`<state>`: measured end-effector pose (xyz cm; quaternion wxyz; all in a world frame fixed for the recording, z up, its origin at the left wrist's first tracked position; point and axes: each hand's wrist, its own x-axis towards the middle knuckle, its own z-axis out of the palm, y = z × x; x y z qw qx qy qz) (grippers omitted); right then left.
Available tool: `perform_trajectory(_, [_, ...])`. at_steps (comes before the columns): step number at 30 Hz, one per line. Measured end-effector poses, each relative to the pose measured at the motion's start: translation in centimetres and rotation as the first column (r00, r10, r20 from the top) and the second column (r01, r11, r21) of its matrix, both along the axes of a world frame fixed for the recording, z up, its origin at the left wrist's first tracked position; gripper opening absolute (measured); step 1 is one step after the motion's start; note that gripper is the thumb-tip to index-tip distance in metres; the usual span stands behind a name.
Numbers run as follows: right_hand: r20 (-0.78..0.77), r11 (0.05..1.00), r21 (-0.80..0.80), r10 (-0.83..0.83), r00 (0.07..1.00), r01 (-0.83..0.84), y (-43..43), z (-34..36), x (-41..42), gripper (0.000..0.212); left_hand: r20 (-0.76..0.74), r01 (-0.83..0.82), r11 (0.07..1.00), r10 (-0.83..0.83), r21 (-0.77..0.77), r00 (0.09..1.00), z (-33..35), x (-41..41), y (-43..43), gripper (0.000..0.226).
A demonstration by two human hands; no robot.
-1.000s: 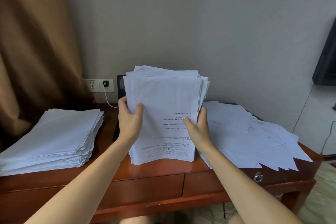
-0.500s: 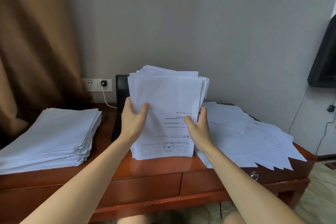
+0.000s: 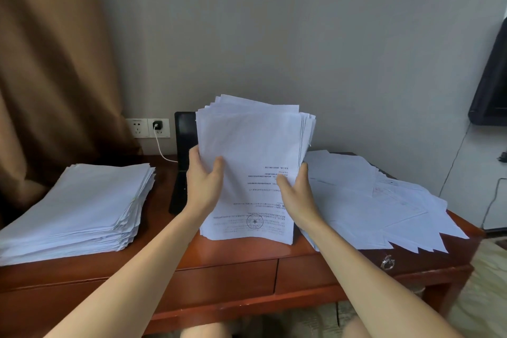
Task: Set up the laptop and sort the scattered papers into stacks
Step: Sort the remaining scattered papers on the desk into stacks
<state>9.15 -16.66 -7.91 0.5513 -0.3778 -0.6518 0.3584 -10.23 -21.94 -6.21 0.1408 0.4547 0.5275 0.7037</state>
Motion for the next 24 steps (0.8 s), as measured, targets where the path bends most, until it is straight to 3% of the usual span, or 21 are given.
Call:
perform_trajectory(7, [0.044,0.999,-0.04,-0.006,0.999,0.008,0.1,-2.4,0.4,0.011,-0.002,0.016,0.985,-0.016,-0.172,1.0,-3.4,-1.5,0.3,0.034])
perform_trajectory(13, [0.051,1.0,-0.026,0.018,0.999,-0.017,0.3,-1.8,0.0,0.019,-0.125,-0.027,0.987,0.007,-0.157,0.992,-3.1,-2.0,0.3,0.029])
perform_trajectory(24, [0.194,0.98,-0.055,0.197,0.961,-0.19,1.3,0.4,-7.4,0.024,-0.095,-0.169,0.962,0.152,-0.215,0.984,-1.0,-9.7,-2.7,0.01])
